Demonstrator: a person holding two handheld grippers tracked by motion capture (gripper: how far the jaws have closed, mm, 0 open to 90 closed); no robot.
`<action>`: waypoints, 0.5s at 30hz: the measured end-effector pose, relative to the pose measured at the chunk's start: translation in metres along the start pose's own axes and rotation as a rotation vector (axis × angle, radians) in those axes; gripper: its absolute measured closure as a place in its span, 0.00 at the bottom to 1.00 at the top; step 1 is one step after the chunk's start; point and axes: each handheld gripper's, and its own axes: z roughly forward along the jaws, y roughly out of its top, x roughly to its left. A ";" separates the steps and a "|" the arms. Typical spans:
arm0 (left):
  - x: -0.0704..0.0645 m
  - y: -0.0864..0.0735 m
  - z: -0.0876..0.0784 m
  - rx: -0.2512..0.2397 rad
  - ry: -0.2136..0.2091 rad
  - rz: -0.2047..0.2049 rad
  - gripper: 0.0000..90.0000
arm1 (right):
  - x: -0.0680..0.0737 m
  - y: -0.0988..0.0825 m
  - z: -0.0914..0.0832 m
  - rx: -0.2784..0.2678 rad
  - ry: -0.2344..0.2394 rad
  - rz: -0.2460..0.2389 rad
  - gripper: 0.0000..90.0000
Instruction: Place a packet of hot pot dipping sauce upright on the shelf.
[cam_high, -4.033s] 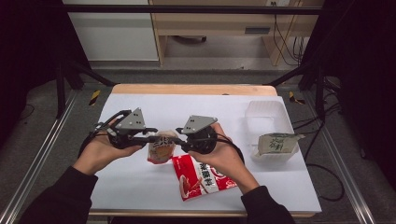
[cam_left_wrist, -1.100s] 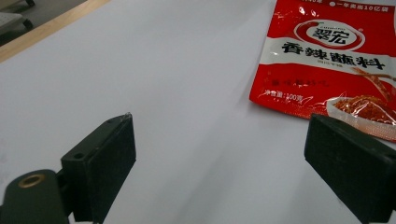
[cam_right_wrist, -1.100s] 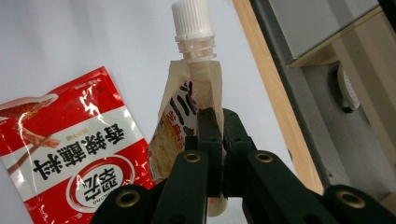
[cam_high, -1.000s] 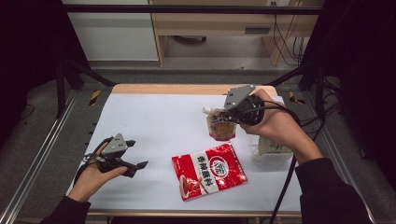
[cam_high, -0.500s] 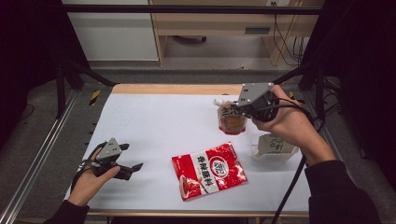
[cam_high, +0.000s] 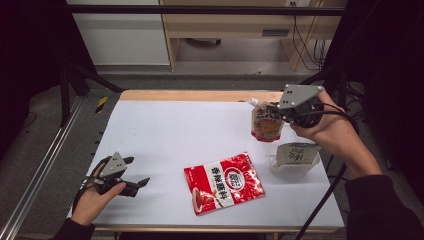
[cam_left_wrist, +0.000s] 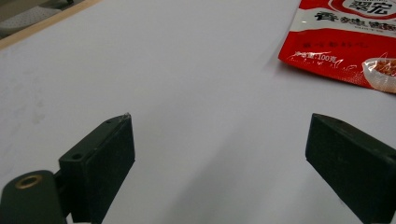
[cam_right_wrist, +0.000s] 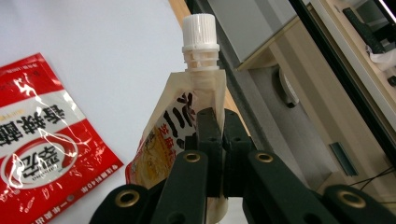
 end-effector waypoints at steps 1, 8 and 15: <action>0.000 -0.001 0.000 0.003 -0.001 0.000 0.09 | -0.001 -0.003 0.000 0.003 -0.004 0.002 0.99; 0.002 -0.005 -0.001 0.010 0.010 -0.011 0.09 | -0.012 -0.020 -0.002 0.002 -0.023 0.030 0.99; -0.002 -0.006 0.003 0.030 0.002 0.005 0.09 | -0.019 -0.040 -0.006 0.010 -0.036 0.064 0.99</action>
